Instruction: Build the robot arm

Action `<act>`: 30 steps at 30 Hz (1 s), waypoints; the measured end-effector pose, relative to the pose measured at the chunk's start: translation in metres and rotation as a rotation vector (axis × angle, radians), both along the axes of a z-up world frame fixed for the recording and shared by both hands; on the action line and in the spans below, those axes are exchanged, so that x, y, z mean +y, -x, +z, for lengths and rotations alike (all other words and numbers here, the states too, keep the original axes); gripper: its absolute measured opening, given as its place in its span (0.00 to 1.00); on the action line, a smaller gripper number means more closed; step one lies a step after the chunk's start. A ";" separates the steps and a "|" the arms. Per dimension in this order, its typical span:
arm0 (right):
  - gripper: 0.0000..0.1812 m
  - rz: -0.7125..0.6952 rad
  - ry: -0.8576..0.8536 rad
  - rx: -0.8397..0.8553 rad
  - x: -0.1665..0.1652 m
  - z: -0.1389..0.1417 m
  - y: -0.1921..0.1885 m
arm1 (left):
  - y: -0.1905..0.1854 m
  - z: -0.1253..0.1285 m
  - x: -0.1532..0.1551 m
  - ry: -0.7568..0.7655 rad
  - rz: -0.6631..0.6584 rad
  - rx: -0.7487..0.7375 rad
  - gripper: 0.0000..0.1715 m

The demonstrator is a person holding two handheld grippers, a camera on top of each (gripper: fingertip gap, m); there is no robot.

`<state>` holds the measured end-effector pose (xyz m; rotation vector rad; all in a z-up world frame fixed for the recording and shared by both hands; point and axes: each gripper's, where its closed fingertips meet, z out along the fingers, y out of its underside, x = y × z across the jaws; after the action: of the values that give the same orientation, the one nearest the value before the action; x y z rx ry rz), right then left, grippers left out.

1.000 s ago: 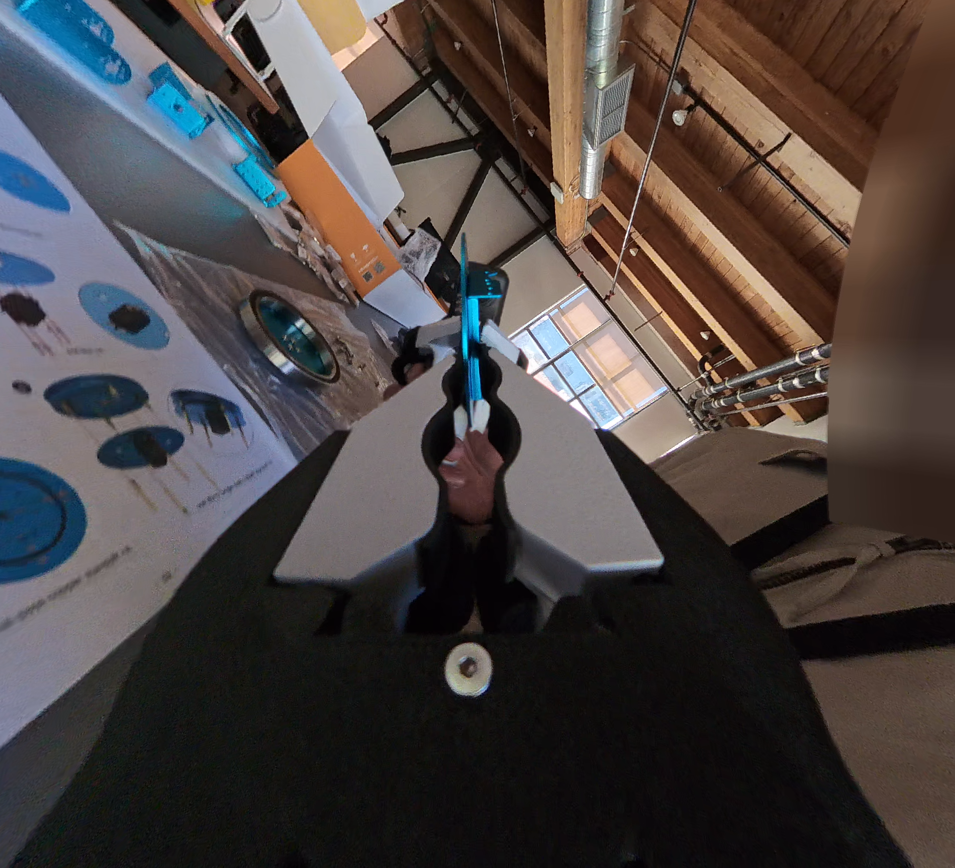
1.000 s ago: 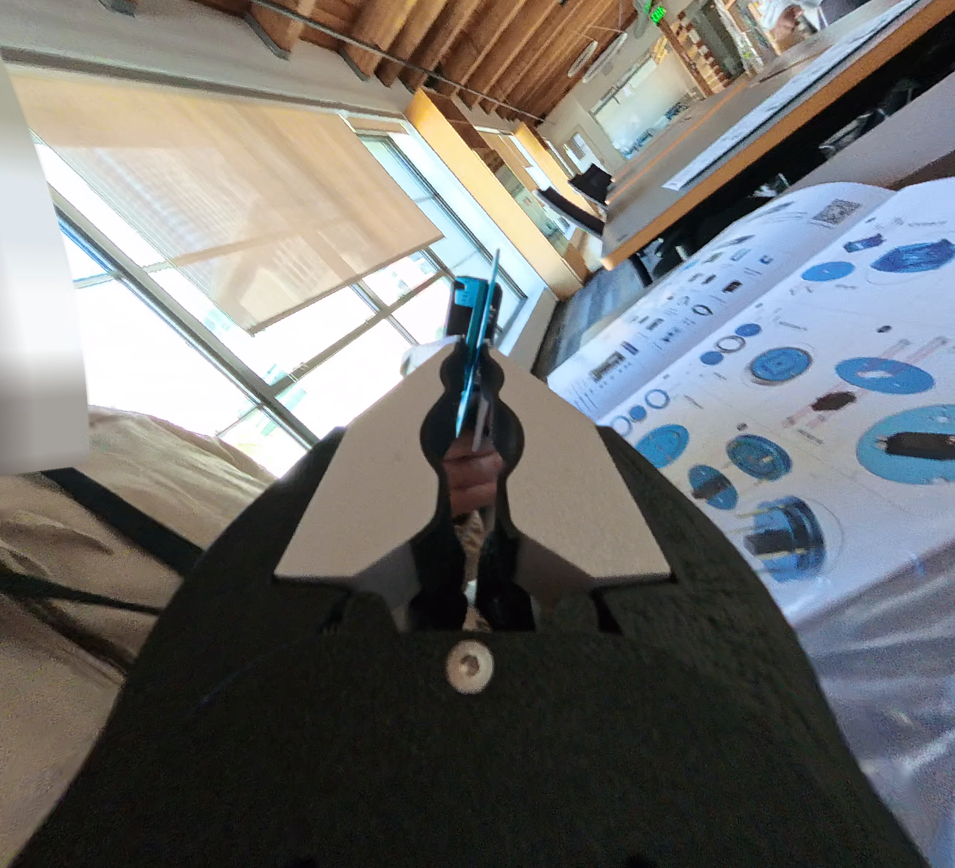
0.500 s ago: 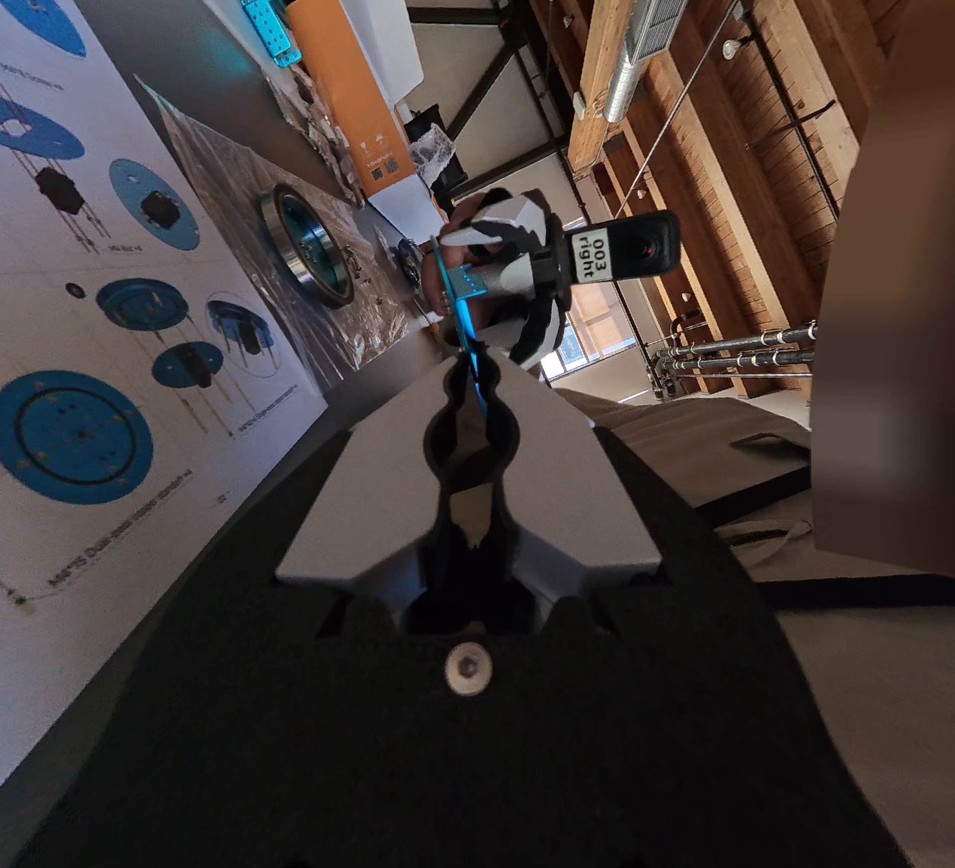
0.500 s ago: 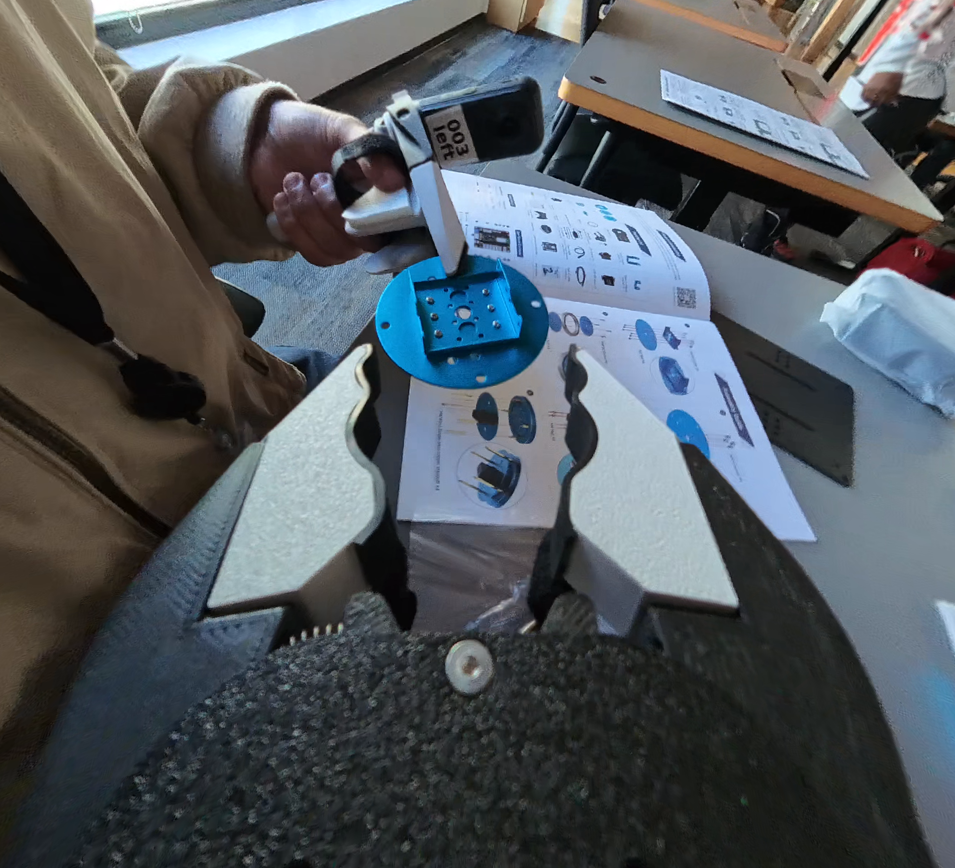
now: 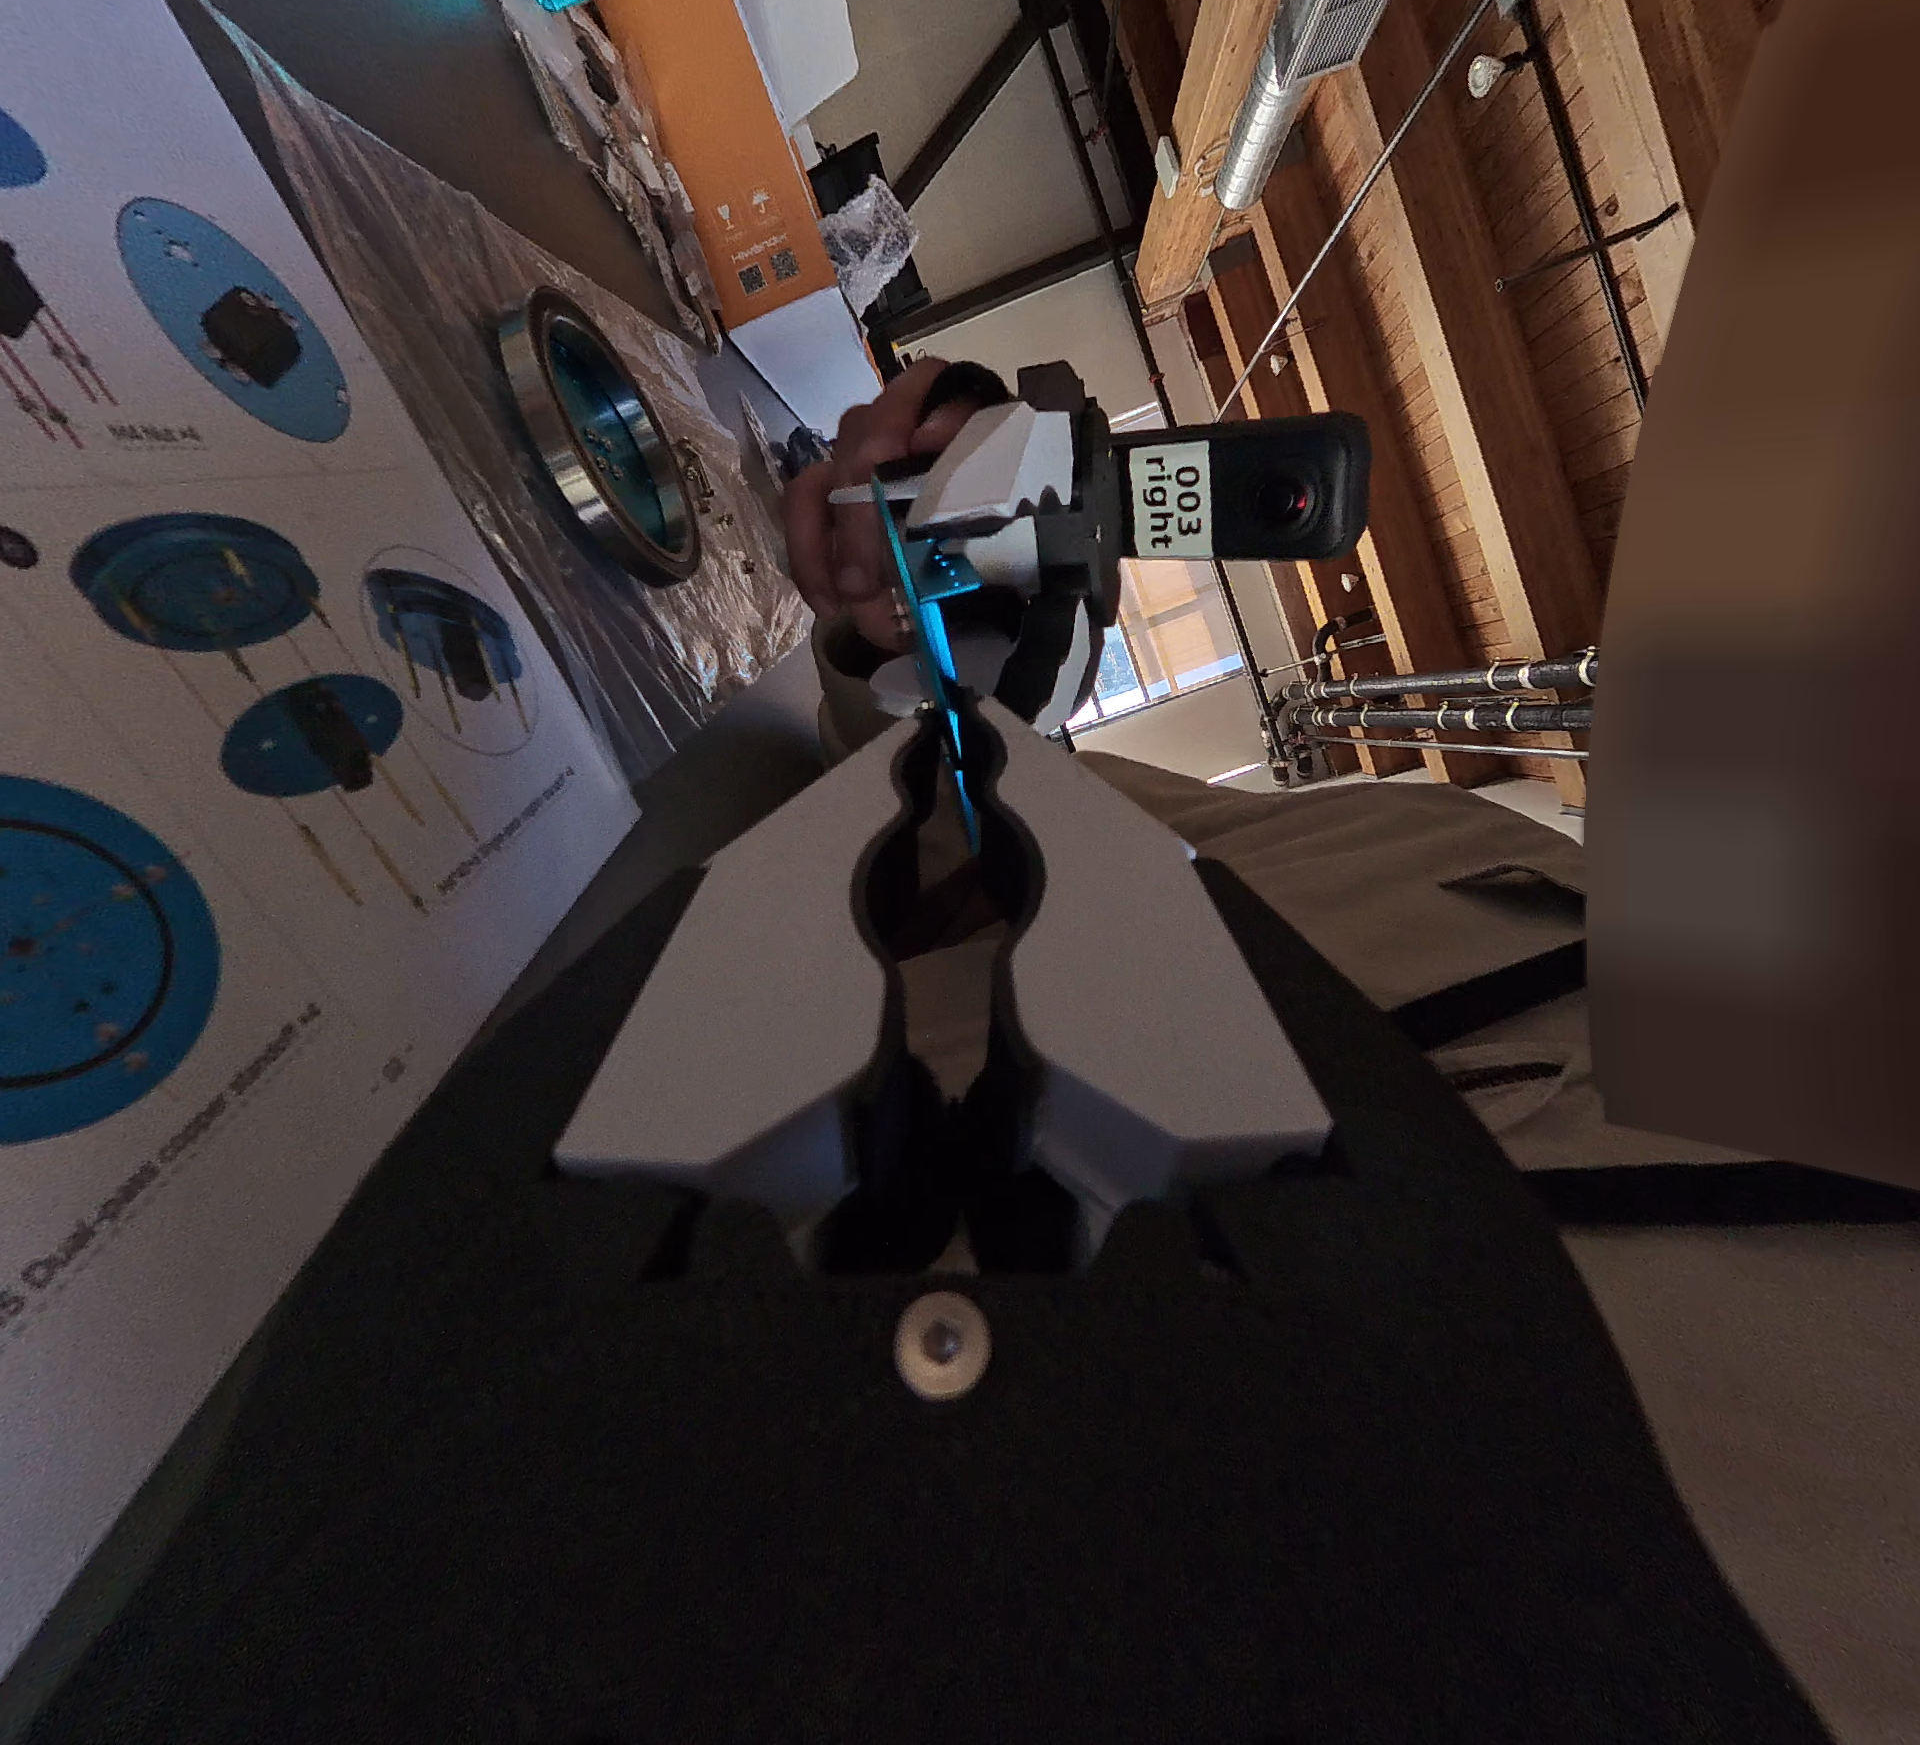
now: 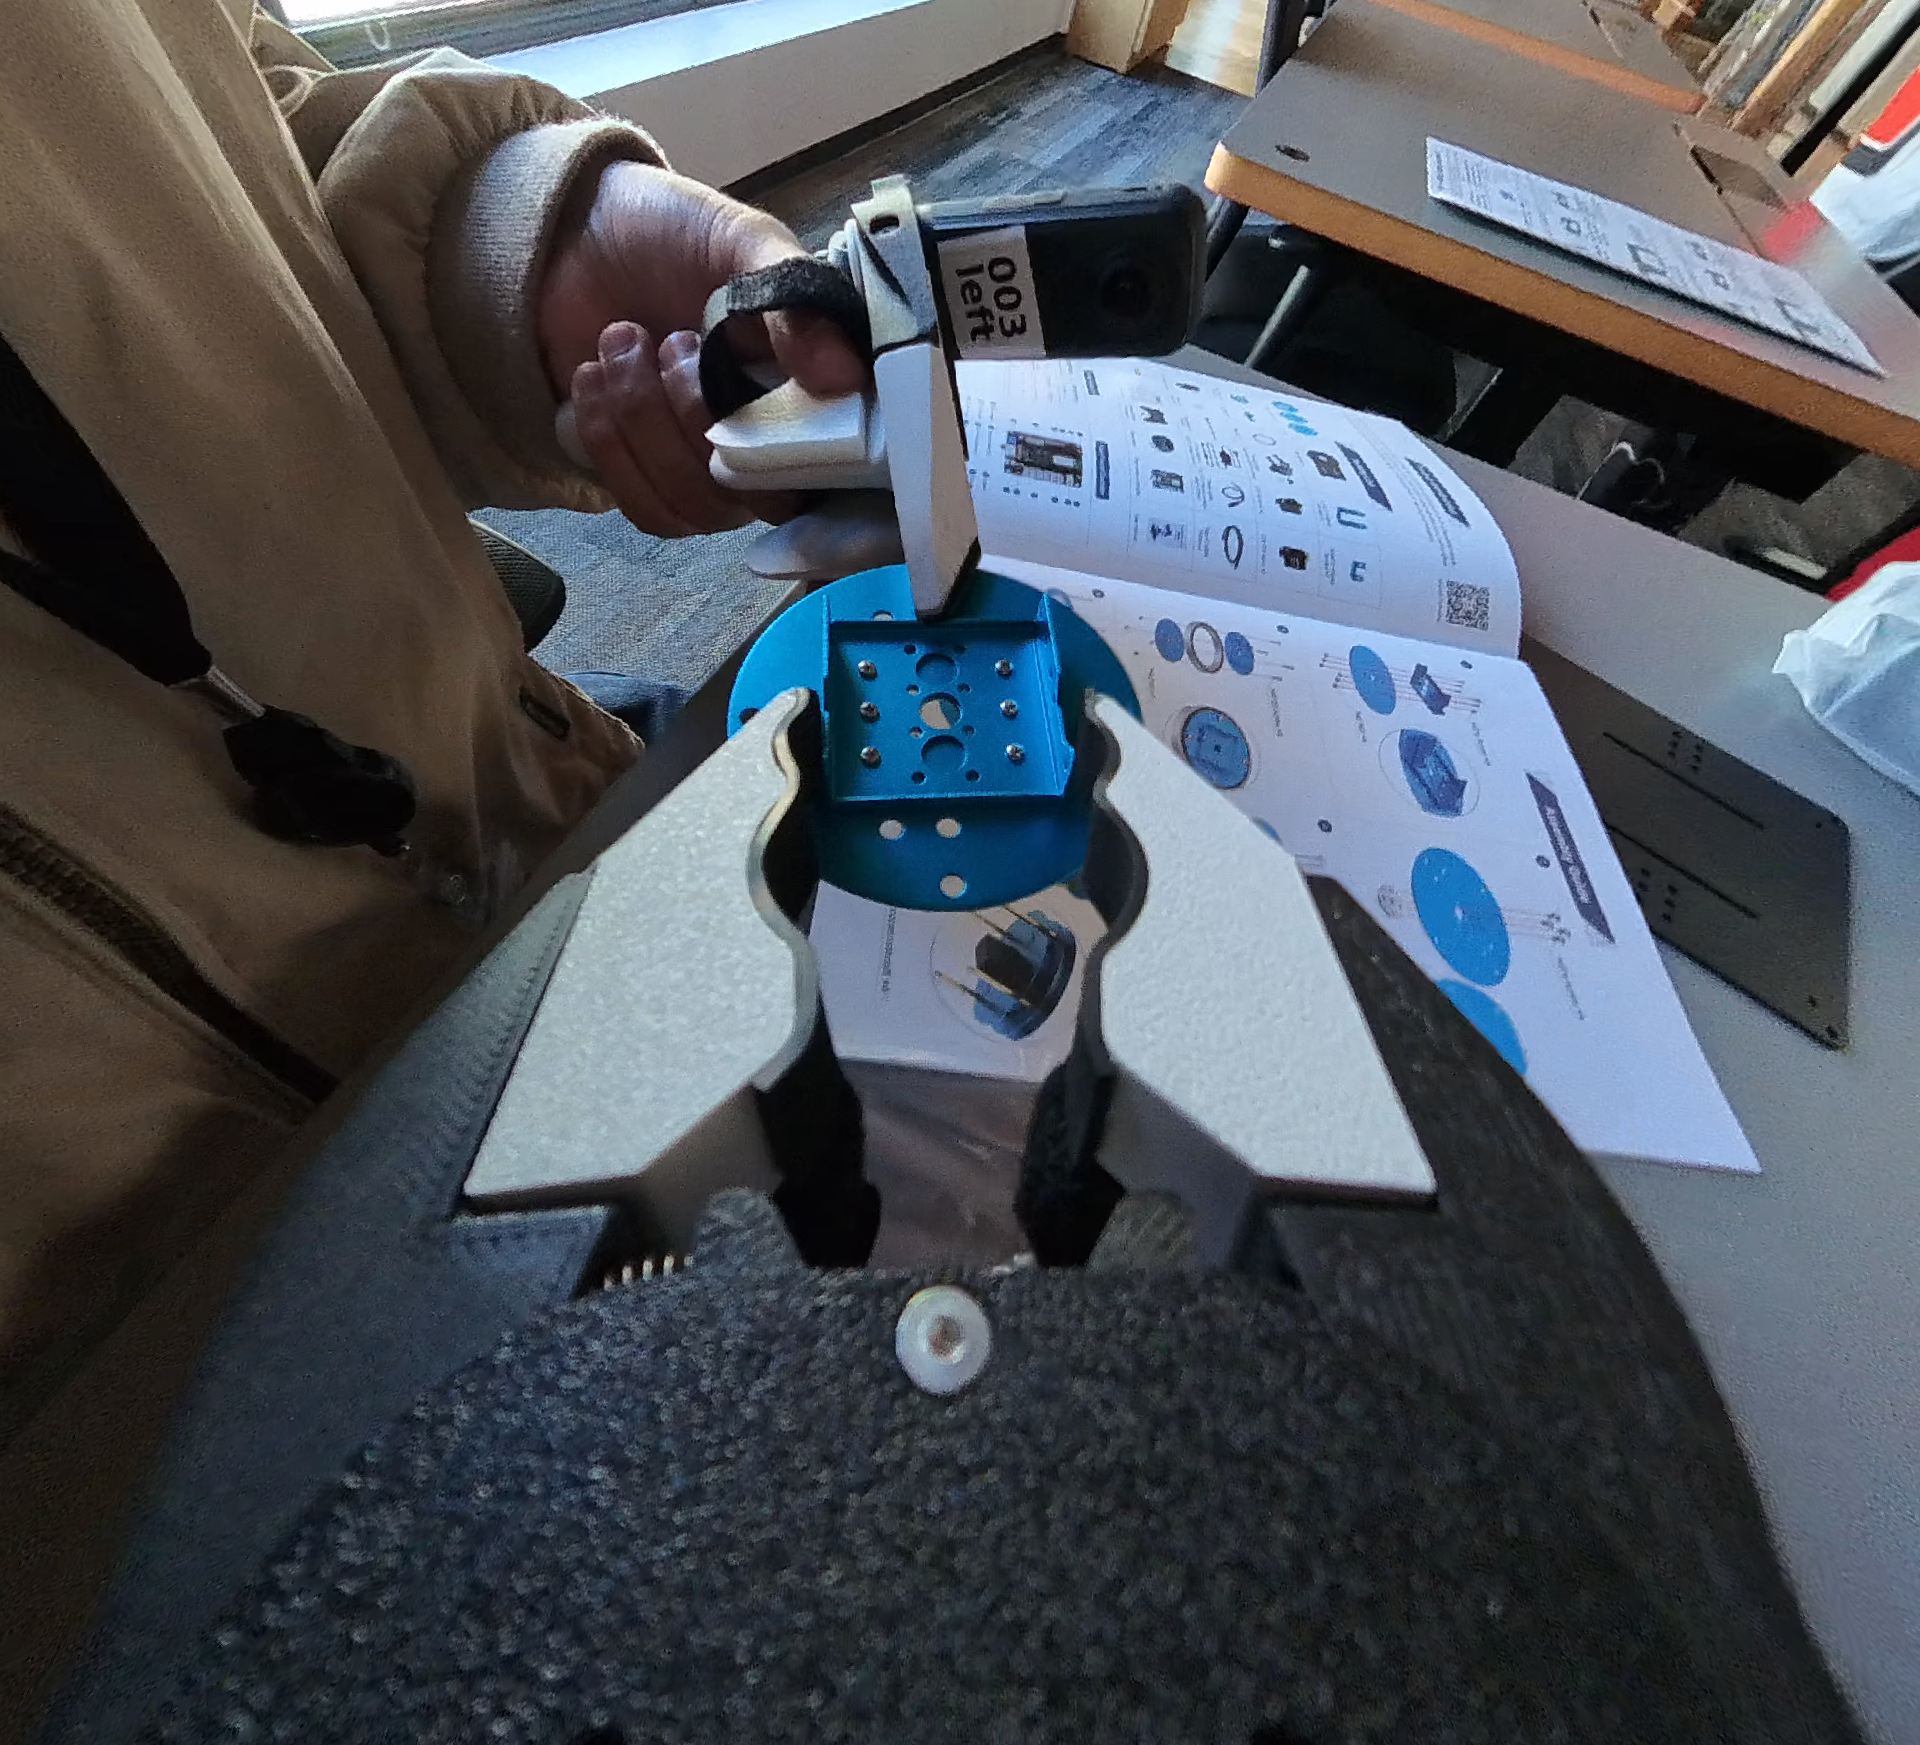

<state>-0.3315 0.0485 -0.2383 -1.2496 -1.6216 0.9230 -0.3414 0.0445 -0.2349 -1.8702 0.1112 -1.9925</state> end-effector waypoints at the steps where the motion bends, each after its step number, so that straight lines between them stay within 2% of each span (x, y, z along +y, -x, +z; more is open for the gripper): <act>1: 0.26 -0.015 0.004 -0.002 0.002 0.000 -0.001 | -0.001 0.000 0.002 -0.004 0.012 0.003 0.02; 4: 0.26 -0.053 -0.009 0.004 0.007 -0.001 -0.004 | -0.003 -0.001 0.007 -0.089 0.046 0.063 0.03; 5: 0.26 -0.070 0.000 0.009 0.008 0.000 -0.005 | -0.002 -0.004 0.009 -0.127 0.069 0.109 0.06; 6: 0.26 -0.093 0.010 0.011 0.010 0.001 -0.008 | 0.000 -0.007 0.011 -0.167 0.103 0.162 0.15; 7: 0.26 -0.128 0.010 0.008 0.015 0.002 -0.013 | 0.005 -0.009 0.014 -0.211 0.147 0.211 0.19; 8: 0.26 -0.172 0.004 0.004 0.021 0.002 -0.019 | 0.011 -0.010 0.016 -0.262 0.195 0.260 0.19; 12: 0.26 -0.408 -0.010 0.034 0.049 0.011 -0.059 | 0.047 -0.023 0.017 -0.447 0.373 0.509 0.19; 14: 0.26 -0.565 -0.017 0.058 0.065 0.013 -0.088 | 0.070 -0.030 0.020 -0.501 0.465 0.635 0.19; 16: 0.26 -0.725 -0.013 0.091 0.078 0.012 -0.122 | 0.089 -0.031 0.022 -0.532 0.537 0.699 0.19; 19: 0.26 -0.910 0.055 0.150 0.085 0.005 -0.164 | 0.105 -0.028 0.025 -0.531 0.575 0.702 0.18; 22: 0.26 -1.028 0.079 0.186 0.087 0.000 -0.190 | 0.109 -0.024 0.029 -0.508 0.567 0.663 0.17; 30: 0.26 -1.119 0.057 0.164 0.092 -0.015 -0.209 | 0.099 -0.025 0.032 -0.515 0.489 0.665 0.16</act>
<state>-0.1228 0.1408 -0.2538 -1.7429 -0.5557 0.3236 -0.4405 0.0767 -0.2602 -1.8856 0.2878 -0.8692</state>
